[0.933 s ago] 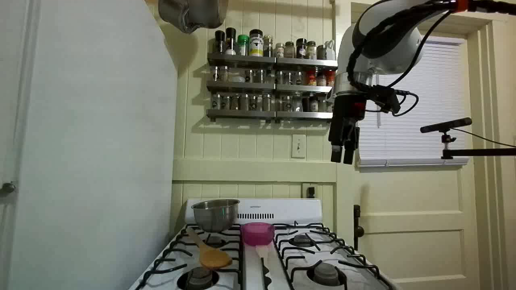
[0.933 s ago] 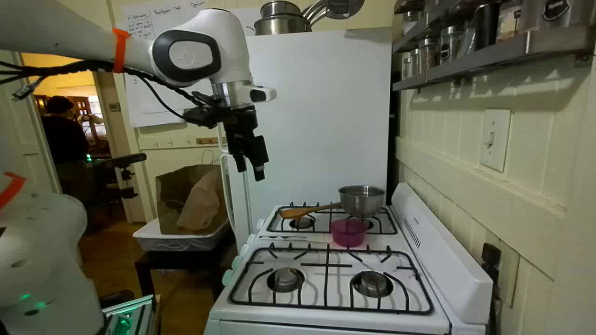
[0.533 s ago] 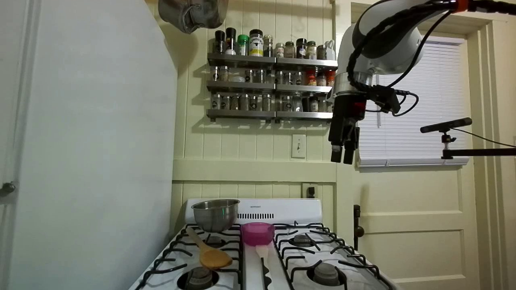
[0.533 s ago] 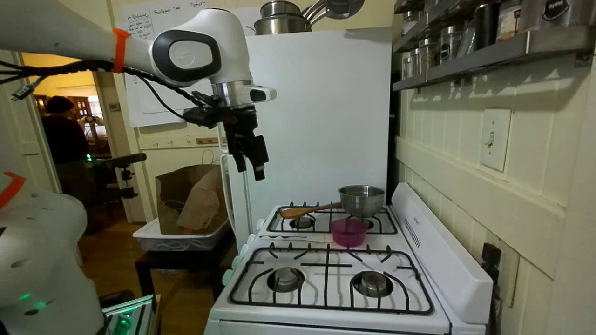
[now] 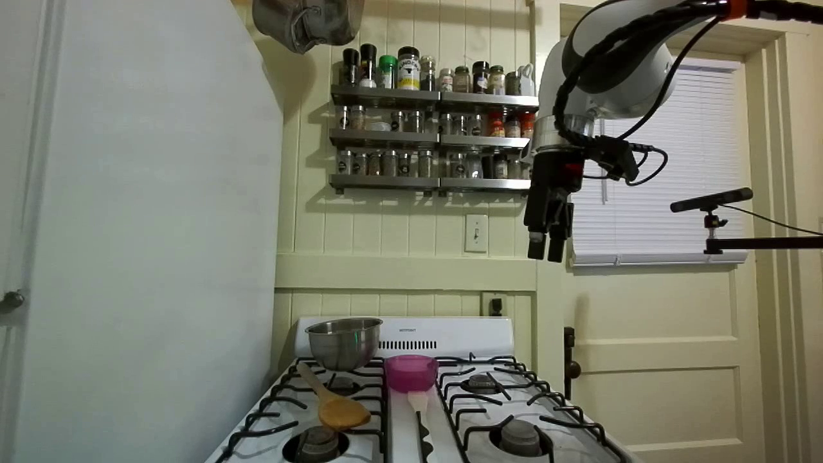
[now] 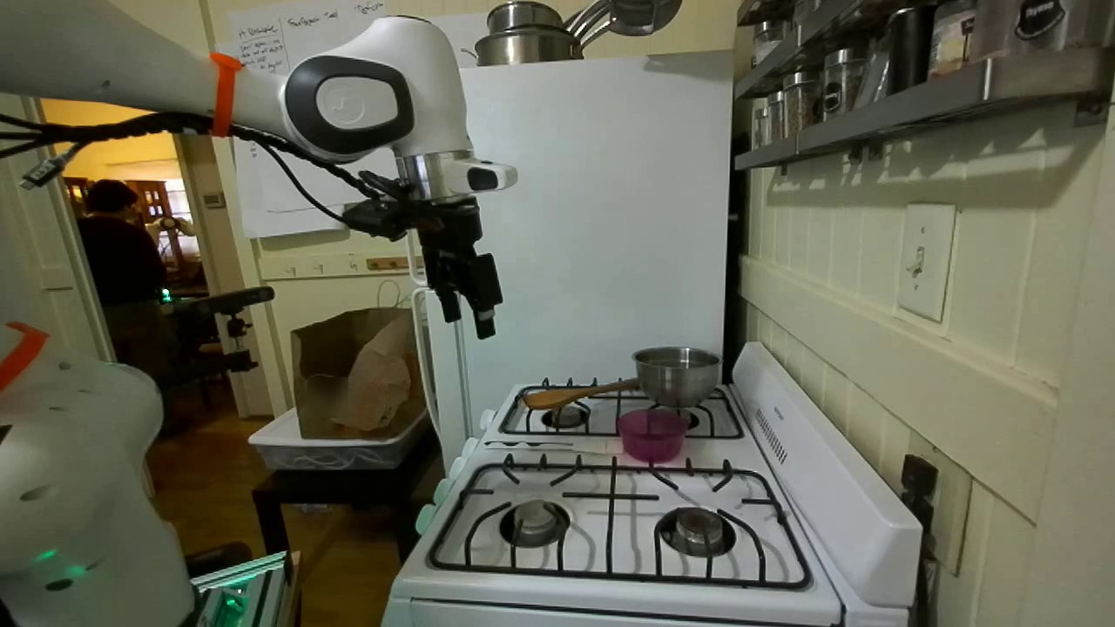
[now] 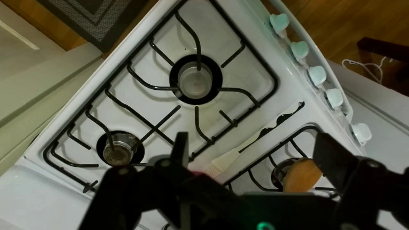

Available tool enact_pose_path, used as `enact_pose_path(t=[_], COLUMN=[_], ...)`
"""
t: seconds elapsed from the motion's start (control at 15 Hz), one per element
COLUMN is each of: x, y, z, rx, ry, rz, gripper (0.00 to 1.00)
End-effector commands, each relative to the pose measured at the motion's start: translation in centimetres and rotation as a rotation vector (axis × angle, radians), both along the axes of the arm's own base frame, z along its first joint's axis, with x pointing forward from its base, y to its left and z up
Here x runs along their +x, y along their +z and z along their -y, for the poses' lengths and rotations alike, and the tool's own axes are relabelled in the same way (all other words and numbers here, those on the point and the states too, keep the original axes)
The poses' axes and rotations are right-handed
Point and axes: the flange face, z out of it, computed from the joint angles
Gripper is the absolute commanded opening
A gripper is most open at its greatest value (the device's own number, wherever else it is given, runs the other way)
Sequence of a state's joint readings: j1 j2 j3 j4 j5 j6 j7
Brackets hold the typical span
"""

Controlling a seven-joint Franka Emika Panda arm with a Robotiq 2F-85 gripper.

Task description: Put one glass jar from the topmost shelf in the purple bowl.

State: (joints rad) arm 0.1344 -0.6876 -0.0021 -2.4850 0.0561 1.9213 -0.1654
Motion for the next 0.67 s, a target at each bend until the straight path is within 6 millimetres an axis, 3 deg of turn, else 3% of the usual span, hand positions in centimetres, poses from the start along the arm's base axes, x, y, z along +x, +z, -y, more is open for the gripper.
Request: enact_pose_path(t=[0.0, 0.27, 0.6], x=[0.0, 1.7, 4.2], y=[0.1, 1.7, 9.8], z=[0.0, 0.3, 1.3], rx=[0.000, -0.145, -0.344], ry=[0.000, -0.081, -0.214], rz=[-0.001, 0.035, 0.208], gripper=[1.00, 1.00, 1.00])
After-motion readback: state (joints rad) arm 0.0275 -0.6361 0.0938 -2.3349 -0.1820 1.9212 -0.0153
